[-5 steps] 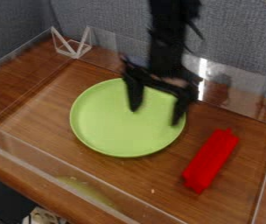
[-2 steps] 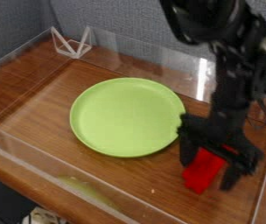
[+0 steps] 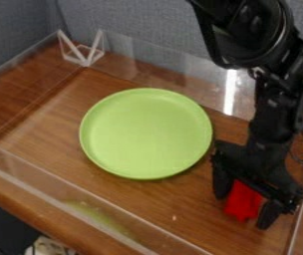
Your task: Put the carrot on the left side
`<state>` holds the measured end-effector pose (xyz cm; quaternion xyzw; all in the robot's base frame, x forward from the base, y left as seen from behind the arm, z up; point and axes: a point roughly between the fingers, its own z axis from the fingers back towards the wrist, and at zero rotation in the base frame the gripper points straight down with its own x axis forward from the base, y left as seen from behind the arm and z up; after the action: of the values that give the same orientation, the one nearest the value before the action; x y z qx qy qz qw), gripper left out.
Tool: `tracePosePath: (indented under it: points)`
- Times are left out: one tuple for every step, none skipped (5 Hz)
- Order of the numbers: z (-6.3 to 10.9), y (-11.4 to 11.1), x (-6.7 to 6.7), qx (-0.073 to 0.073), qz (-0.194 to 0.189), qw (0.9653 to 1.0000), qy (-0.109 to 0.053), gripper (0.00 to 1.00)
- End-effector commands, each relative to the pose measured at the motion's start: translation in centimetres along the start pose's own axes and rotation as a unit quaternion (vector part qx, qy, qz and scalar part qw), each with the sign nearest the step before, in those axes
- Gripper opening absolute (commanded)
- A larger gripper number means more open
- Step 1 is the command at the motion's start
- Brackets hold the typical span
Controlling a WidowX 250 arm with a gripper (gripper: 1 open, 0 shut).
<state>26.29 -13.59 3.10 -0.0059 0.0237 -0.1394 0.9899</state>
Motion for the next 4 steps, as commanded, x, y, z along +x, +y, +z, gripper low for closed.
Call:
tracePosePath:
  points:
    - [0.2, 0.6, 1.3, -0.001, -0.006, 0.9998, -0.021, 1.0]
    - [0.2, 1.8, 2.0, 0.0, -0.001, 0.9997, -0.023, 0.0]
    - [0.2, 3.2, 2.5, 0.006, 0.009, 0.9994, -0.032, 0.0]
    - [0.9, 2.6, 2.7, 0.009, 0.029, 0.9984, -0.047, 0.0]
